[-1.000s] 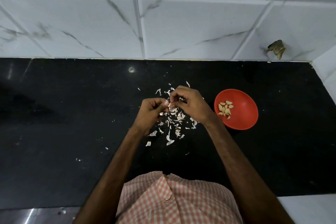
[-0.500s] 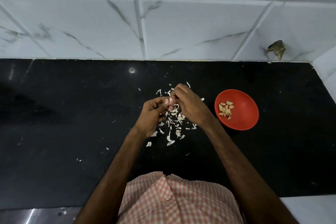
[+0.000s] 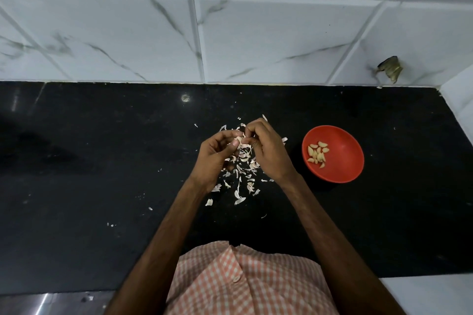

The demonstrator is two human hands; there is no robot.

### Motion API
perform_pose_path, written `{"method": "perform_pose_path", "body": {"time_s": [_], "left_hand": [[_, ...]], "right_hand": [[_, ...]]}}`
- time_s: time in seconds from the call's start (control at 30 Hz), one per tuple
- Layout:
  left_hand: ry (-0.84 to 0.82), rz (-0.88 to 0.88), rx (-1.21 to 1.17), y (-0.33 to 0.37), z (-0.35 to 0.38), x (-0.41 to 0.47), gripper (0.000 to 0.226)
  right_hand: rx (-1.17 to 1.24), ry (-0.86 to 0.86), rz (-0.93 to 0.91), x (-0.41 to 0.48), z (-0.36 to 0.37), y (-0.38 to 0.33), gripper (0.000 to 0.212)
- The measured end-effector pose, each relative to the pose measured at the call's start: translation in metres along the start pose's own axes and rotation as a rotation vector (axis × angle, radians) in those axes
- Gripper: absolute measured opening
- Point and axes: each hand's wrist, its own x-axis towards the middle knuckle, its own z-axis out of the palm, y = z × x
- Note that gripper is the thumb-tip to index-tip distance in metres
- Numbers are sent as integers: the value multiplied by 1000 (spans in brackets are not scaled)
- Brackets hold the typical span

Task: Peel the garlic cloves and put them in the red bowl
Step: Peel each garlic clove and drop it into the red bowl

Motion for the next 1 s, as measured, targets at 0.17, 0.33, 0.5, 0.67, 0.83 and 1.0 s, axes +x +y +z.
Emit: {"method": "perform_pose_path", "body": {"time_s": [0.17,0.33,0.5,0.67,0.83,1.0], "left_hand": [[30,68,-57,2,3,1,21],[22,123,-104,0,0,3,23],[68,46,-206,-2,3,3,19],[132,-80,-394,1,6,5,29],[156,-86,-425,3,4,5,26],[179,-48,-383,-1,4,4,22]], "right_hand": [[96,58,61,-4,4,-1,8],[181,94,89,-3,3,-11,18],[157,141,51,2,5,-15,6],[166,211,107,1,9,-15,6],[90,191,147,-2,3,-6,18],[-69,134,71,3,1,-15,15]]}}
